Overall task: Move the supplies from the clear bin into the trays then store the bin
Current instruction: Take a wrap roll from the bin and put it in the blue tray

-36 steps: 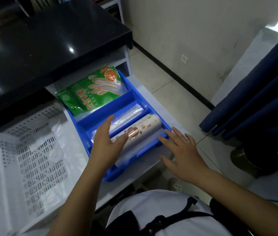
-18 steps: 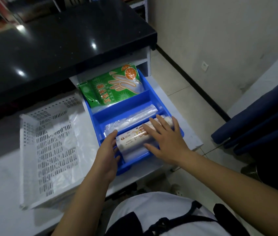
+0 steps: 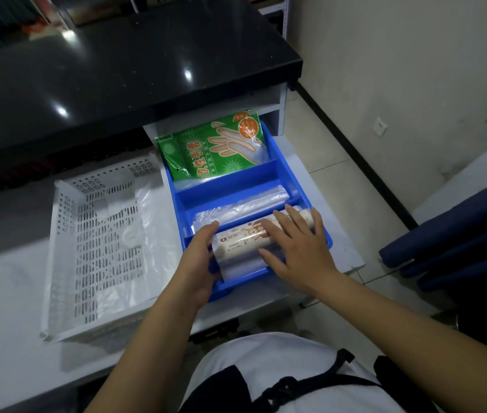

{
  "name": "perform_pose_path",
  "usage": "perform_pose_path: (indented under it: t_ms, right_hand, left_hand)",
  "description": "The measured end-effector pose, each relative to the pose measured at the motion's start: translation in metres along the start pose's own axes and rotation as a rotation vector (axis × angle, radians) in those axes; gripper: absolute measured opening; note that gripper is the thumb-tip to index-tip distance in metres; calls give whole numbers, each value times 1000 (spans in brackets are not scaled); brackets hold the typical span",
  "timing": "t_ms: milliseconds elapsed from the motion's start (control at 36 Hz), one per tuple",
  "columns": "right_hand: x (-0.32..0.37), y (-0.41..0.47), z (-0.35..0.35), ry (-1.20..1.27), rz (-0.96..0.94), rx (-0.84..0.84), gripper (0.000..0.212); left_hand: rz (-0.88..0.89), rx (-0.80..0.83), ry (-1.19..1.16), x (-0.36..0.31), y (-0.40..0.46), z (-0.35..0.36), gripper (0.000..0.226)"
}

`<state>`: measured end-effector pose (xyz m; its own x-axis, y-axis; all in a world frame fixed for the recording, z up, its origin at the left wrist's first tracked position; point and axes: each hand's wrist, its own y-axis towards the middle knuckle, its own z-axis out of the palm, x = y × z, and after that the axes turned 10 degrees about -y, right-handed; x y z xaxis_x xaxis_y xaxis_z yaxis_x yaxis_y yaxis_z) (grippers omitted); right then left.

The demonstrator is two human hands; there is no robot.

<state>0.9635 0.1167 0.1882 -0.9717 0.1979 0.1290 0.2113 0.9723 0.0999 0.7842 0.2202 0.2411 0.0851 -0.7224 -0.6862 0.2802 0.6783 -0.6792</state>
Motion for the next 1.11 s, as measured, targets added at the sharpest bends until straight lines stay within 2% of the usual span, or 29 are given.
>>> perform_pose_path:
  t_ms: [167,361,444,500,583,639,750,806,1000,1111]
  right_hand:
    - [-3,-4,13,-79,-27,-6,69]
    - [-5,-3,18,-102,-79,-30,66]
    - [-6,-3,17,-82,-80,-16,65]
    - [-5,-3,16,-73,-75,-10,64]
    - [-6,-3,11,-51,-86,18,64]
    - [-7,-3,6,-44,-101,52,66]
    - [-7,-4,-8,-6,-146,111,75]
    - [1,-6,-19,18,-198,133,75]
    - [81,-39,-54,67,-449,131,75]
    - [148,-82,-44,110,-522,189,75]
  left_hand:
    - [23,-19,9,3,1,1,34]
    - [42,28,62,0,-9,13,40]
    - [124,26,119,0,-14,12,49]
    - [221,-8,228,0,-22,9,61]
    - [391,-105,440,3,-42,0,59]
    - [425,-137,575,8,-56,-10,64]
    - [553,-251,1026,24,-82,-31,84]
    - [617,-286,1165,35,-94,-41,89]
    - [661,-396,1324,83,-140,-103,88]
    - [584,-469,1318,122,-169,-164,87]
